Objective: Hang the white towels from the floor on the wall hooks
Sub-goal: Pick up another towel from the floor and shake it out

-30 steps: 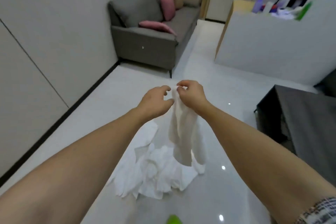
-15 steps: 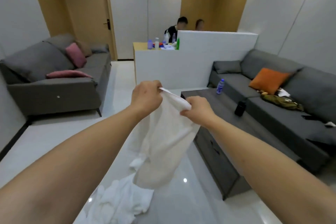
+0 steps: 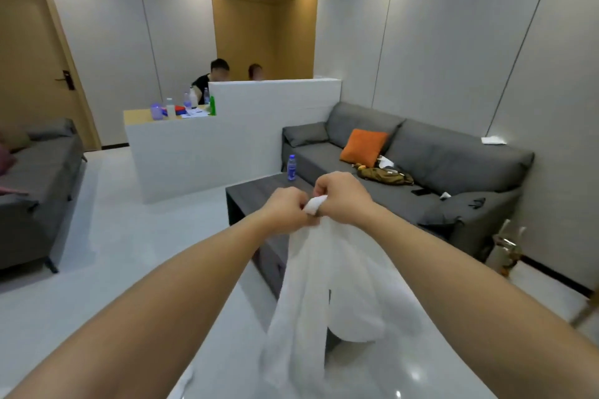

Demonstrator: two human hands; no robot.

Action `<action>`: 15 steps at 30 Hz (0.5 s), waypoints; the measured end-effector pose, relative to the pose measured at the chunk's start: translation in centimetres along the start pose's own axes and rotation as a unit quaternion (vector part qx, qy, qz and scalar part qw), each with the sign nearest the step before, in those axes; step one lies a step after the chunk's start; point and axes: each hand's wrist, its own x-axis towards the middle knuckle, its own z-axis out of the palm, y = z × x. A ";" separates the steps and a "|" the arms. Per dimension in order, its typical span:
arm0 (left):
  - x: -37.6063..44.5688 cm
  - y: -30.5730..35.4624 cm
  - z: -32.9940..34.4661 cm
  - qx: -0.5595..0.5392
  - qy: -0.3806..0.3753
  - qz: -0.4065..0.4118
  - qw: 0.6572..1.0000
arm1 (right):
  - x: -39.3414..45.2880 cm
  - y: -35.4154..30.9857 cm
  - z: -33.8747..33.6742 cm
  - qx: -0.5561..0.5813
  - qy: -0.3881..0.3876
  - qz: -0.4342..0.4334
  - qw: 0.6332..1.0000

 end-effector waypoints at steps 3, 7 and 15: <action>3.9 3.3 3.3 -0.010 0.063 -0.011 0.998 | -1.6 8.9 -3.6 -0.089 -0.045 0.034 0.994; 8.5 5.6 5.1 0.021 0.130 -0.072 0.989 | -3.3 19.1 -6.8 -0.120 -0.057 0.130 0.982; 16.2 15.3 14.5 -0.132 -0.092 0.046 0.986 | 0.7 24.3 -9.6 0.129 0.088 0.094 0.983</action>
